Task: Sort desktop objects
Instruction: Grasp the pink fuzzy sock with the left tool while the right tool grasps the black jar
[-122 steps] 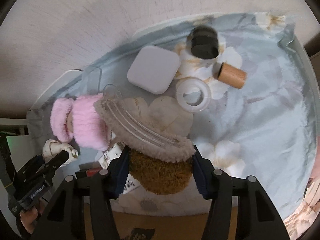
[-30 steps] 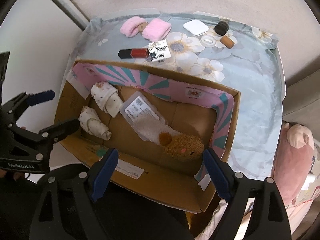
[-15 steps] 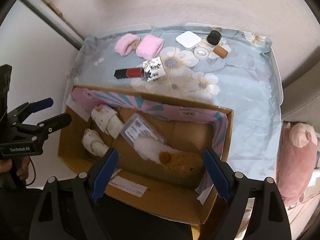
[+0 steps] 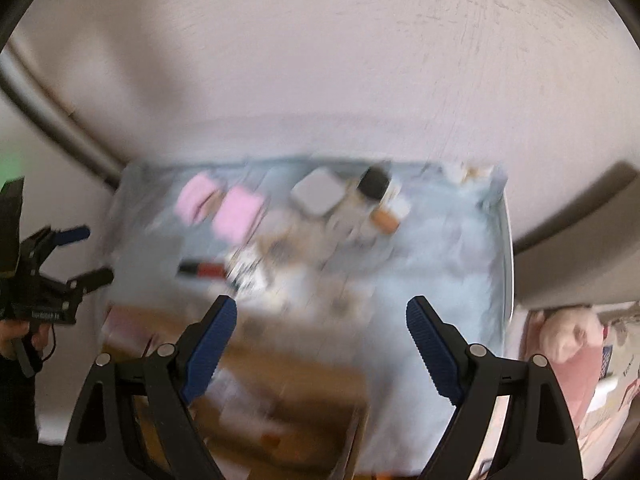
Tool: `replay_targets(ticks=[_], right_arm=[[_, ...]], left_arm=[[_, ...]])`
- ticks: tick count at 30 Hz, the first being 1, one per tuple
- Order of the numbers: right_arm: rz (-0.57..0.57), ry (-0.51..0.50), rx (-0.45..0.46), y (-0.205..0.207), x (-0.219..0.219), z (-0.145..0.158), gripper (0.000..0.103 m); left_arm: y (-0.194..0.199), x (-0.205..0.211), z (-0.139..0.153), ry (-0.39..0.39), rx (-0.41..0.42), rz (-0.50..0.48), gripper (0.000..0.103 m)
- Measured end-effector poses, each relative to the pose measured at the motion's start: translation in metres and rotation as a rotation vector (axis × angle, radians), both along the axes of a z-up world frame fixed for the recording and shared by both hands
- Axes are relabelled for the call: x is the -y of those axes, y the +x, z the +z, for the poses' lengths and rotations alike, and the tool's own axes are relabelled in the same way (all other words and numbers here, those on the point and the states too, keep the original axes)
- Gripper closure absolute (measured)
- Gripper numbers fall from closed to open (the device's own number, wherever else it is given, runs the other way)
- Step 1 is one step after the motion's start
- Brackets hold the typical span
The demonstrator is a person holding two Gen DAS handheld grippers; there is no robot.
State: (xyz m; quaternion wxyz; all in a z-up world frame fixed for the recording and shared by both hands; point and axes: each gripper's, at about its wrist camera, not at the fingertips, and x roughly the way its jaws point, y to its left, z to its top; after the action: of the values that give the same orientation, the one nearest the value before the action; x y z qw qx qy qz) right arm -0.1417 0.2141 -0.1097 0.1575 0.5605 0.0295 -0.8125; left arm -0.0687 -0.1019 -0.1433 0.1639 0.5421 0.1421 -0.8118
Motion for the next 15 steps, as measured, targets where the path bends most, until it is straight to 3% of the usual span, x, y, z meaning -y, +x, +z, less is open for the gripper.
replay_targets(ticks=[5,9,11,15], right_arm=[[-0.027,-0.015,-0.032,-0.048,0.007,-0.034,0.018],[-0.073,0.007,0.010,-0.082,0.009,-0.070,0.018],[-0.091,0.002,0.031,-0.094,0.008,-0.086,0.023],[-0.136,0.005,0.063,-0.113,0.005,-0.114,0.027]], left_arm=[[-0.030,0.021,-0.040,-0.026,0.012,-0.017,0.008],[-0.041,0.028,-0.062,-0.067,0.019,-0.053,0.008],[-0.046,0.032,-0.071,-0.084,0.028,-0.066,0.008],[-0.051,0.047,-0.085,-0.046,0.026,-0.048,0.008]])
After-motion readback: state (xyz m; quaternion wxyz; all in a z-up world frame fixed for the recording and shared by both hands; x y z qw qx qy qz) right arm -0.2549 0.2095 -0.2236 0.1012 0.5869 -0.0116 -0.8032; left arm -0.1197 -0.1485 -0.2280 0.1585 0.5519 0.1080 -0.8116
